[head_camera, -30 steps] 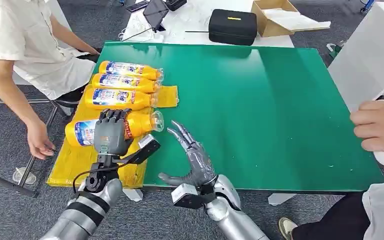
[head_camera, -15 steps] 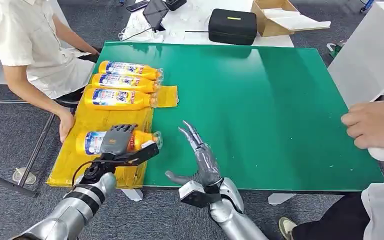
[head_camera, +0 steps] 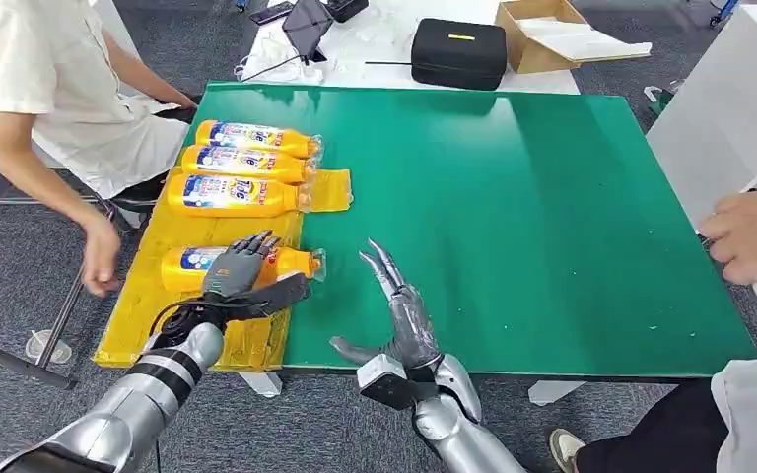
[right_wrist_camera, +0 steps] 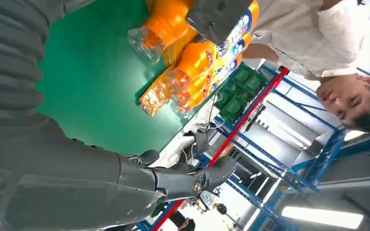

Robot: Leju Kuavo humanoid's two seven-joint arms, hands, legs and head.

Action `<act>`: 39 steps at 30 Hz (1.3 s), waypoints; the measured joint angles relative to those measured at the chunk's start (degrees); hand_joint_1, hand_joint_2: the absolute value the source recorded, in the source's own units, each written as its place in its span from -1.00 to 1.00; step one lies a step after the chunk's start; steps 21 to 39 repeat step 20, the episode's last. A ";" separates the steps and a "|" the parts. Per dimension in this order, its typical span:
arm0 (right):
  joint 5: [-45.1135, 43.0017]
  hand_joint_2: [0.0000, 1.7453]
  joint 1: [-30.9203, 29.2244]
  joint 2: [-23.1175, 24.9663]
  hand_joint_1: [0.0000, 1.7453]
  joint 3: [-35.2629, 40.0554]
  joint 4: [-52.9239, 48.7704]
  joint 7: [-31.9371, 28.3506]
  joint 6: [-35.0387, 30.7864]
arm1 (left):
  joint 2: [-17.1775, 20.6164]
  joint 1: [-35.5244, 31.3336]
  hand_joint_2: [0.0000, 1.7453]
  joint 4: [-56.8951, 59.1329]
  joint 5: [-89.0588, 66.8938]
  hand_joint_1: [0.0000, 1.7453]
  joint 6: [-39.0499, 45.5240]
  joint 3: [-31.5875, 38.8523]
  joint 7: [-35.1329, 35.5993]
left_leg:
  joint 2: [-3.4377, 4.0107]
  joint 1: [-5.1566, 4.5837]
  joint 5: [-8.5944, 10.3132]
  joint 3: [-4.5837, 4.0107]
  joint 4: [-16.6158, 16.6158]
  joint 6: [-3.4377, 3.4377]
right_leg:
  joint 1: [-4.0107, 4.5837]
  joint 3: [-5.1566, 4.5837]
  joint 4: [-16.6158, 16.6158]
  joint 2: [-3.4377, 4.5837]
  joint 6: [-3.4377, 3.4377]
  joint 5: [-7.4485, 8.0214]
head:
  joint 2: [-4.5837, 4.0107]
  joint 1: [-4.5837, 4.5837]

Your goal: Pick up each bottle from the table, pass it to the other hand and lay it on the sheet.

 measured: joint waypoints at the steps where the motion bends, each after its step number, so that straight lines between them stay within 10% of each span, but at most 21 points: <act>1: -0.06 1.00 0.00 0.00 -1.00 0.00 0.11 0.00 -0.17 | 0.00 -0.04 1.00 0.00 0.26 -1.00 -0.30 0.07 -0.28 | 0.00 0.00 0.00 0.01 0.00 0.00 | 0.00 0.00 0.00 0.00 0.00 0.00 | 0.00 0.00; 39: 0.02 1.00 1.09 -0.90 -1.00 0.68 1.05 0.00 -2.05 | 1.05 6.34 1.00 -13.25 3.28 -1.00 5.68 -3.43 -3.93 | 0.00 0.00 0.00 0.00 0.00 0.00 | 0.00 0.00 0.00 -0.01 0.00 -0.01 | 0.00 0.00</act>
